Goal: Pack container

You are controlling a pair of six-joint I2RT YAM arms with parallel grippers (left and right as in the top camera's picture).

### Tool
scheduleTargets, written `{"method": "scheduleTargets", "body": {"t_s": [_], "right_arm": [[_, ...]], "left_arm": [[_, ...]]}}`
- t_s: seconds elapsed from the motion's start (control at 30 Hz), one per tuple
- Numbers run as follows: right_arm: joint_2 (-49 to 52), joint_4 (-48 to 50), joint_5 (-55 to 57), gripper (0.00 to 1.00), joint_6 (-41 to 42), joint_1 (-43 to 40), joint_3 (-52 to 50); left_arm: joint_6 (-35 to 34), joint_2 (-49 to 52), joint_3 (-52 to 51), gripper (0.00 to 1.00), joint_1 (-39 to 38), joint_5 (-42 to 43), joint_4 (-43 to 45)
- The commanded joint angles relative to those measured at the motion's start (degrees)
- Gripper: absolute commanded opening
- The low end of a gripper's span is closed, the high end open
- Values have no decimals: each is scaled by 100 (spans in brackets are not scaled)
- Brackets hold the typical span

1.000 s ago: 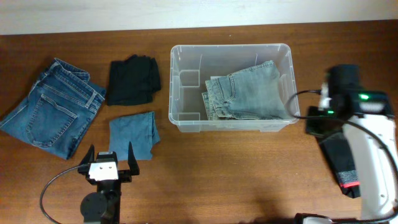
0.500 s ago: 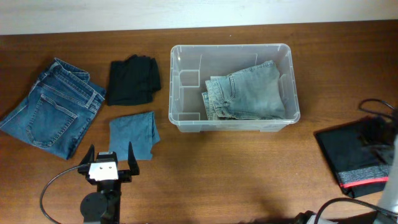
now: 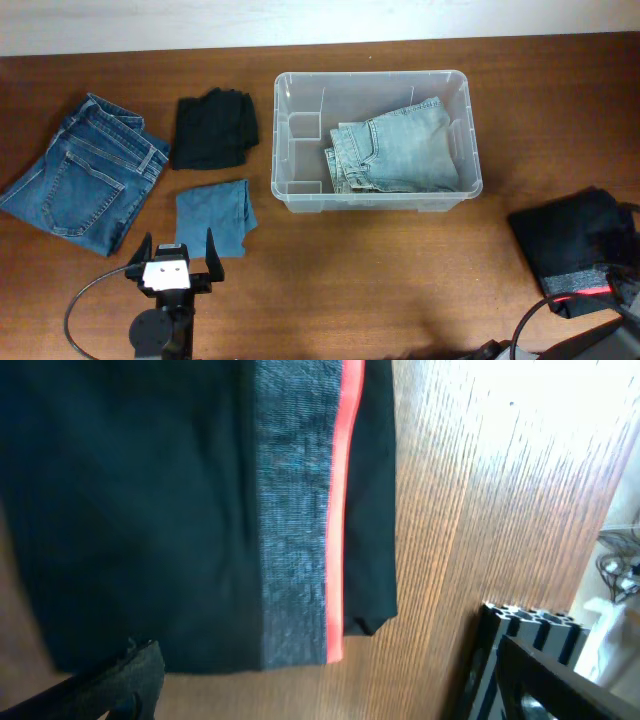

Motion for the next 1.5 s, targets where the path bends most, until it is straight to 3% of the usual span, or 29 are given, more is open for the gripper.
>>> {"method": "scheduleTargets", "body": {"t_s": [0.0, 0.7, 1.47], "right_arm": [[157, 210, 26, 99, 94, -63, -269], [1572, 785, 31, 98, -125, -173, -282], [1644, 1624, -101, 98, -426, -391, -306]], "left_arm": [[109, -48, -42, 99, 15, -61, 17], [111, -48, -42, 100, 15, -61, 17], [111, -48, -42, 99, 15, -61, 17]]}}
